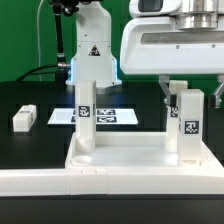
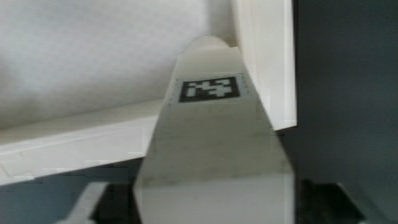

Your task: Assemble desk

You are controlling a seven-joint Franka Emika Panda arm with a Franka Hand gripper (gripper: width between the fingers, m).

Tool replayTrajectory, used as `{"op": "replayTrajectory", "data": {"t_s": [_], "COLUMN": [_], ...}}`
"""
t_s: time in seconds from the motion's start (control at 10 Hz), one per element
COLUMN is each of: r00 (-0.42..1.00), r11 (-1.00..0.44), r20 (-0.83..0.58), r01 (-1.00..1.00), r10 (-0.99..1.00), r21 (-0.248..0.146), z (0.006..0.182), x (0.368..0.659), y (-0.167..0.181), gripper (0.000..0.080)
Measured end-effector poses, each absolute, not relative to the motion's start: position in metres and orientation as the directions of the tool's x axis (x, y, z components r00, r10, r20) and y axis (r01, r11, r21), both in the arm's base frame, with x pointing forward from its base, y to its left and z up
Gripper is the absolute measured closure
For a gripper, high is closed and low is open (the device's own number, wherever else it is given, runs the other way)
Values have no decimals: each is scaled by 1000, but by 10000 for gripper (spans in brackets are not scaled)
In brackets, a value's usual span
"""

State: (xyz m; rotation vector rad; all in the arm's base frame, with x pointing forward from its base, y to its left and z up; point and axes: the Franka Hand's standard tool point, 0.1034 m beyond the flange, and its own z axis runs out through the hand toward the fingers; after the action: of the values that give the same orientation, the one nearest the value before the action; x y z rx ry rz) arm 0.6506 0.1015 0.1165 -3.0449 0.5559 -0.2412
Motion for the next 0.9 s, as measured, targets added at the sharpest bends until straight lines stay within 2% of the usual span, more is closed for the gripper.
{"op": "replayTrajectory", "data": {"t_s": [0.1, 0.3, 0.5, 0.7, 0.8, 0.9], "r00": [892, 793, 559, 244, 44, -95], "r11": [-903, -802, -565, -242, -36, 109], "r20": [140, 121, 79, -1, -59, -103], "r01": [-424, -590, -817, -963, -991, -985], "r10": [-430, -597, -825, -970, -997, -990], "r21": [-75, -97, -119, -121, -127, -133], "z": [116, 115, 114, 114, 114, 114], "x": [650, 649, 647, 644, 642, 642], "y": [101, 99, 96, 97, 100, 104], "gripper": [515, 512, 512, 512, 511, 509]}}
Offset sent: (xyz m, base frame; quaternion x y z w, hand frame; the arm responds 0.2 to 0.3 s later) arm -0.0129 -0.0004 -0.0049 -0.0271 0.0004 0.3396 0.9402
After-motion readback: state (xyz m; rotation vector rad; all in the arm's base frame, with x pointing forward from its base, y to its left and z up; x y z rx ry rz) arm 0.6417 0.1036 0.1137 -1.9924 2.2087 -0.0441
